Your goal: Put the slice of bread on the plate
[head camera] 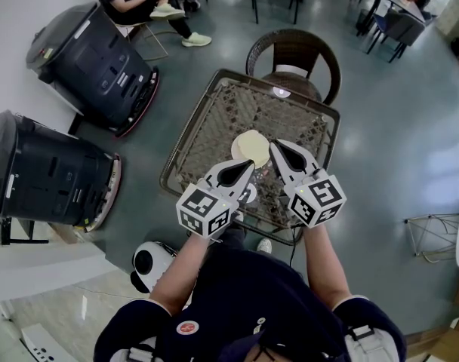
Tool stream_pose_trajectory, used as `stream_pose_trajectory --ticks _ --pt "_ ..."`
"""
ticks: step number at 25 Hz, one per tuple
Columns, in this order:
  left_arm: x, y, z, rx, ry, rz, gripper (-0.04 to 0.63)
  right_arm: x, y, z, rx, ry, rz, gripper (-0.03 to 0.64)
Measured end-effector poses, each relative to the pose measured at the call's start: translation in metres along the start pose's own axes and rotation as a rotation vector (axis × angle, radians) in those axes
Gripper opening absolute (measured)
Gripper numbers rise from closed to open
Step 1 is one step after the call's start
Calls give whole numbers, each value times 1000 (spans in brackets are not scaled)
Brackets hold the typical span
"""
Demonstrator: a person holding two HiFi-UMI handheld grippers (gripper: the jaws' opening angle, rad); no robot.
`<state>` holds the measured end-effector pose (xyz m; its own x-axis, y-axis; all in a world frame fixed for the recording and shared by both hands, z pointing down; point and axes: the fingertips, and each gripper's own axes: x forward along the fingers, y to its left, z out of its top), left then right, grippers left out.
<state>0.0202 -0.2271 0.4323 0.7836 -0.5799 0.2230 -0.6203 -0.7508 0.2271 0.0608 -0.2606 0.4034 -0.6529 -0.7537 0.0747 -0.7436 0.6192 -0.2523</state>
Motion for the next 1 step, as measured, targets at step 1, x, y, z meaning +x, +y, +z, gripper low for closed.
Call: stream_pose_trajectory --ticks 1 --pt "0 0 0 -1 0 0 6 0 0 0 0 0 0 6"
